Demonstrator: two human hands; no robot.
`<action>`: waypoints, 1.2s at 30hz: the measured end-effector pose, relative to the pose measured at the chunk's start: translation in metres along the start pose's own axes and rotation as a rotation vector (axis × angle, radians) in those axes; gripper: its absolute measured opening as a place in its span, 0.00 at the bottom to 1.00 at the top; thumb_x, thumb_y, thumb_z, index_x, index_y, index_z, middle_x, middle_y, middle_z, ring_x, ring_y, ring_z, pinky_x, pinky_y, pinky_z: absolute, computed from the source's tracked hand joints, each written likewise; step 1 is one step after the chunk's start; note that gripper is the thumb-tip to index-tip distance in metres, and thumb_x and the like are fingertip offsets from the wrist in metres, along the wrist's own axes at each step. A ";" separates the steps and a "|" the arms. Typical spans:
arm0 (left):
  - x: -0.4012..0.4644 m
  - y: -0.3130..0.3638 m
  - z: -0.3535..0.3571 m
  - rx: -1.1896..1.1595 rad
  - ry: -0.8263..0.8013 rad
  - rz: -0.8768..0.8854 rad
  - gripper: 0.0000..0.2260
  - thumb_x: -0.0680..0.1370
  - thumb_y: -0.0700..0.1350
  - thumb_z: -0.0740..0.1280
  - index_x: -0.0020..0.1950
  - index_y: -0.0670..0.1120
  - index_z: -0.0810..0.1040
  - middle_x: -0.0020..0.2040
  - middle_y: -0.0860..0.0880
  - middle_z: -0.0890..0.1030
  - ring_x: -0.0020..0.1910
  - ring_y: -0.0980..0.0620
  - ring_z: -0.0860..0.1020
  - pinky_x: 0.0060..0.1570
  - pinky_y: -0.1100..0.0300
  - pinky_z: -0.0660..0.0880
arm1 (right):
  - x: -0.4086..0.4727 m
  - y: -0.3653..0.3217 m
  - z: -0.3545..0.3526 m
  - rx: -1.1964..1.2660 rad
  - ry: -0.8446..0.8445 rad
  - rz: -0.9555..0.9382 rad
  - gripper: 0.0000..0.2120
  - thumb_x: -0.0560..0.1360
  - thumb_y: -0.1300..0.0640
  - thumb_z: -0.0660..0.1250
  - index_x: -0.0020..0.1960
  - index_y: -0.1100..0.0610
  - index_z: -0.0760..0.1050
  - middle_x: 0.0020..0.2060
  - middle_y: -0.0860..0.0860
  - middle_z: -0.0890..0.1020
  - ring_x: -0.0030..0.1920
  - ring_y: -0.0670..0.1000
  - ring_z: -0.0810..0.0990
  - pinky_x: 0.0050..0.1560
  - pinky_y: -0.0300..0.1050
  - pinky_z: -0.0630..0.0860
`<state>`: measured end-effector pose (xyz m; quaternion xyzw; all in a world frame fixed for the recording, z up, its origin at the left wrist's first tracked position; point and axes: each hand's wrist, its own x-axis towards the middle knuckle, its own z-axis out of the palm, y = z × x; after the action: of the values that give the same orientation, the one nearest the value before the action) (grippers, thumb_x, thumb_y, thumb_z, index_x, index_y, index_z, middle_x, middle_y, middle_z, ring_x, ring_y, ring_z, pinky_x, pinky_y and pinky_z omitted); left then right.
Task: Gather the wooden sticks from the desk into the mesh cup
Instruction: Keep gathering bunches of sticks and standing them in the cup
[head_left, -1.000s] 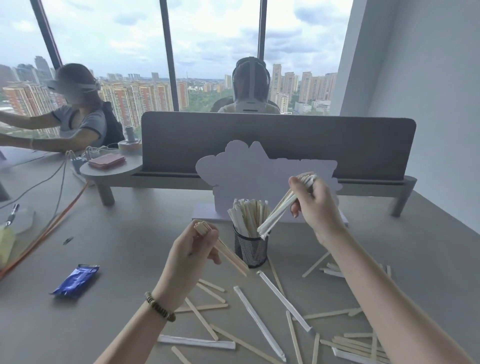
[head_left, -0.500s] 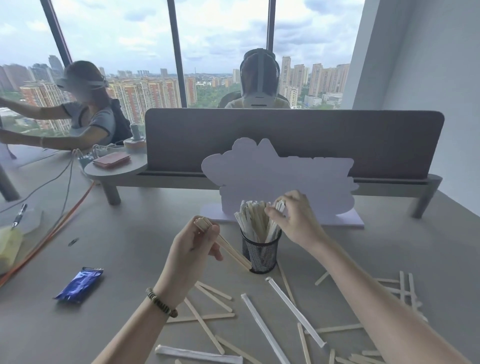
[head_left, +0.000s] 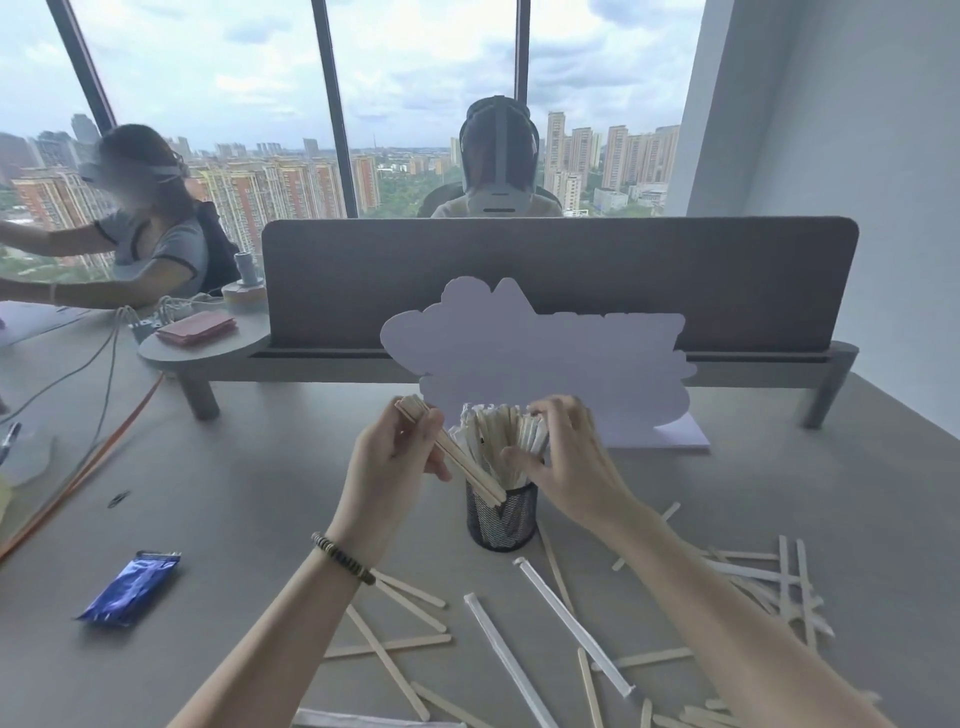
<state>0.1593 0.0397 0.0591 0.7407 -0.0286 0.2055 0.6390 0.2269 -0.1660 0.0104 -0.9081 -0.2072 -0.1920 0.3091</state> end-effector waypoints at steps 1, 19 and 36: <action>0.001 0.002 0.001 0.002 0.007 0.004 0.08 0.81 0.40 0.64 0.47 0.35 0.75 0.31 0.45 0.77 0.28 0.49 0.78 0.38 0.57 0.79 | -0.002 0.000 -0.002 0.060 0.005 0.004 0.29 0.77 0.37 0.62 0.70 0.53 0.66 0.64 0.51 0.69 0.65 0.50 0.69 0.66 0.45 0.66; 0.025 -0.018 0.024 0.353 -0.122 0.079 0.11 0.80 0.48 0.63 0.41 0.47 0.78 0.48 0.53 0.73 0.53 0.51 0.73 0.55 0.54 0.73 | -0.028 0.006 -0.024 0.352 -0.105 0.228 0.25 0.83 0.39 0.48 0.78 0.45 0.63 0.72 0.44 0.70 0.73 0.44 0.68 0.75 0.49 0.62; 0.021 -0.051 0.026 0.530 -0.236 0.263 0.22 0.83 0.43 0.60 0.78 0.47 0.64 0.79 0.53 0.60 0.76 0.54 0.60 0.74 0.54 0.62 | -0.052 0.018 -0.024 0.374 -0.057 0.272 0.29 0.77 0.31 0.49 0.68 0.45 0.73 0.63 0.42 0.76 0.66 0.46 0.75 0.67 0.57 0.72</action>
<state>0.2010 0.0289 0.0160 0.8900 -0.1435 0.1992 0.3843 0.1872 -0.2073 -0.0052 -0.8597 -0.1235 -0.0811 0.4890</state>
